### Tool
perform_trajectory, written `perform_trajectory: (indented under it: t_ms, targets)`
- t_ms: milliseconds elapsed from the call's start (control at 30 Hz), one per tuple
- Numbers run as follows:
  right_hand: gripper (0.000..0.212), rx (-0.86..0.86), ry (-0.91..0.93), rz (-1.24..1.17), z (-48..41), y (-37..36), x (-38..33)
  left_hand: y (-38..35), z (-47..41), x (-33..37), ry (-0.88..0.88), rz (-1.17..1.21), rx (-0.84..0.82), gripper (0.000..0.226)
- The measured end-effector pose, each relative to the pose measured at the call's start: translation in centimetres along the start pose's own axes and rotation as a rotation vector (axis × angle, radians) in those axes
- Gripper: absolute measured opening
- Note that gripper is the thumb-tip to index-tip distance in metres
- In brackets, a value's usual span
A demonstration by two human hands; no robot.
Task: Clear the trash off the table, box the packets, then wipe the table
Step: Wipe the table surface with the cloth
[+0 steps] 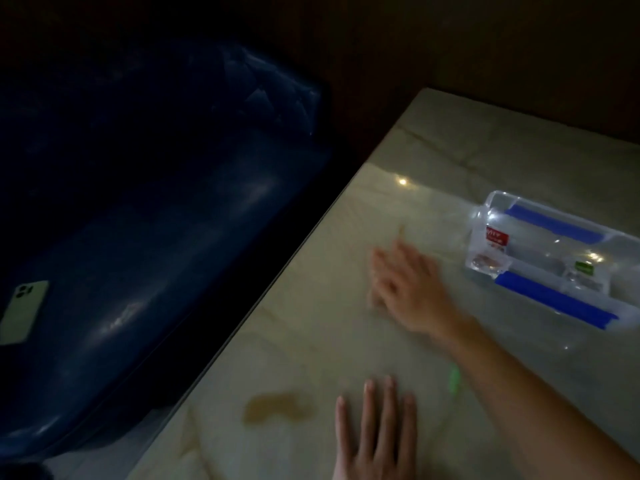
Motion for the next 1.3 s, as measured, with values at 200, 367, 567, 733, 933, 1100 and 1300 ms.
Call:
perform_trajectory:
  t_ms: [200,367,567,733,933,1100,1300]
  targets:
    - [0.065,0.033,-0.163,-0.038,1.4,0.3,-2.9,5.0,4.8,-2.7,-0.069,-0.037,0.021,0.044]
    - [0.059,0.043,0.042,-0.066,4.9,0.7,-9.9,10.1,12.9,-12.7,0.392,-0.141,-0.127,0.103]
    - [0.063,-0.024,0.437,-0.19,11.9,3.0,-22.2,12.1,15.6,-17.1,0.572,-0.119,-0.311,0.111]
    - [0.067,-0.104,0.711,-0.175,16.3,3.4,-19.9,12.1,15.8,-17.1,0.545,-0.086,-0.312,0.106]
    - [0.059,0.04,-0.062,-0.05,8.6,1.3,-11.6,12.2,16.0,-17.1,0.53,-0.074,-0.244,0.077]
    - [0.065,0.035,0.361,-0.173,15.2,3.1,-22.6,12.0,16.2,-17.3,0.524,-0.069,-0.231,0.071]
    - [0.067,-0.093,0.566,-0.173,24.1,4.0,-19.8,11.9,16.3,-17.4,0.527,-0.052,-0.231,0.066]
Point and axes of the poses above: each hand's wrist, its own z-axis away from the middle knuckle, its own y-axis out of the back of the hand, x = y × z, the point moved 3 cm from there along -z, towards the middle knuckle, and after that the axes turned 4 degrees about x, right-handed, at the moved point
